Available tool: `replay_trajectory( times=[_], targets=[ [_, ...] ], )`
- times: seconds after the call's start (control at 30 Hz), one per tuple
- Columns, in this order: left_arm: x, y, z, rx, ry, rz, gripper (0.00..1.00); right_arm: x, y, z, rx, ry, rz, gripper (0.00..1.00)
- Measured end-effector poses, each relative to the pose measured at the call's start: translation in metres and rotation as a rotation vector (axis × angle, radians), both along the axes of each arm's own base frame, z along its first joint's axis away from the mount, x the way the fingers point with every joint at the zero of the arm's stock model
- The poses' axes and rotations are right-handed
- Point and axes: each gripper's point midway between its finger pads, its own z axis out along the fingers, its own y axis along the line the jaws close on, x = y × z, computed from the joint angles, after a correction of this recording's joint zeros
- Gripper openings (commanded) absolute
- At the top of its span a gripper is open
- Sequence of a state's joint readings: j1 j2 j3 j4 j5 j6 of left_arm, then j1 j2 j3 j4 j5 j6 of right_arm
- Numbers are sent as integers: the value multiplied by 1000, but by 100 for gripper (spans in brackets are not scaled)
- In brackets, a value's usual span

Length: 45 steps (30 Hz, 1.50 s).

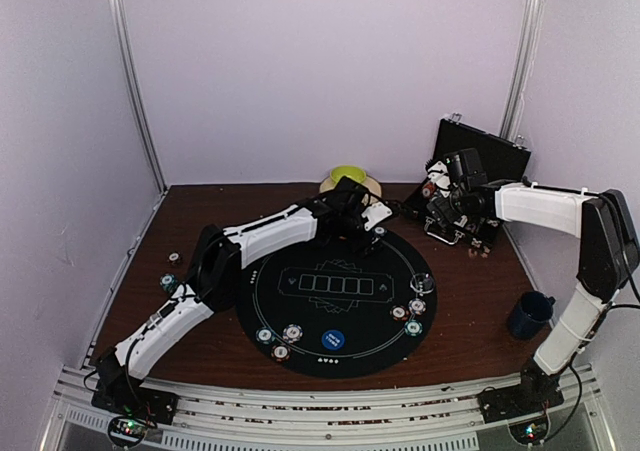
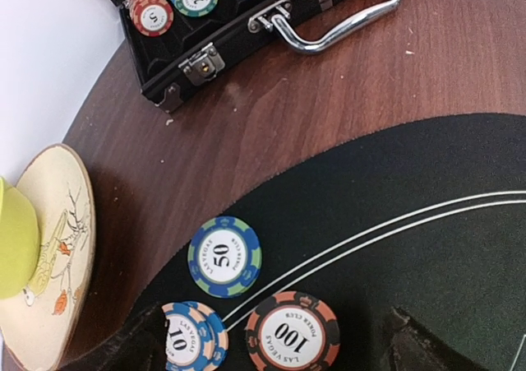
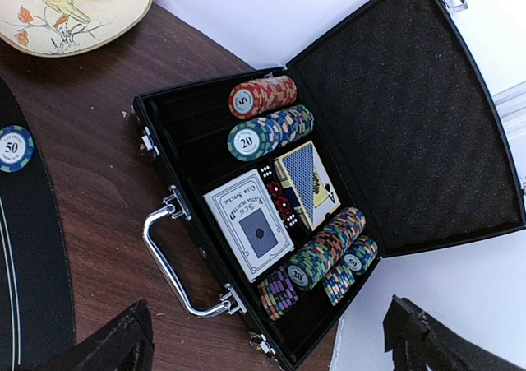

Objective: Distribute texas hold em gaming equipment
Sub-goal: Place the poker chip in the big blind area, then adjust the poker chip in the big blind area.

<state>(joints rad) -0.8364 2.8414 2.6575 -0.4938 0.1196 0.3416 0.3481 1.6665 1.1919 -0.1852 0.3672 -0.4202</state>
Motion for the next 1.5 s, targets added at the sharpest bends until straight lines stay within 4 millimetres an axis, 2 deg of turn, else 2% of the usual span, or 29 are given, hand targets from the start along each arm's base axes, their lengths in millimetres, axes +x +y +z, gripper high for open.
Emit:
replay_trajectory(
  times=[0.17,0.37,0.7,1.5],
  targets=[
    [0,-6,2,18,-60,39,97,0,0,0,0,0,0,100],
    [6,-8,-6,42,-123,97,98,0,1,0,3,1,4,100],
    [22,2,-3,80,-205,176,98,0,1,0,4,2,5,100],
    [24,6,-3,84,-266,278,97,0,1,0,4,1,5,100]
  ],
)
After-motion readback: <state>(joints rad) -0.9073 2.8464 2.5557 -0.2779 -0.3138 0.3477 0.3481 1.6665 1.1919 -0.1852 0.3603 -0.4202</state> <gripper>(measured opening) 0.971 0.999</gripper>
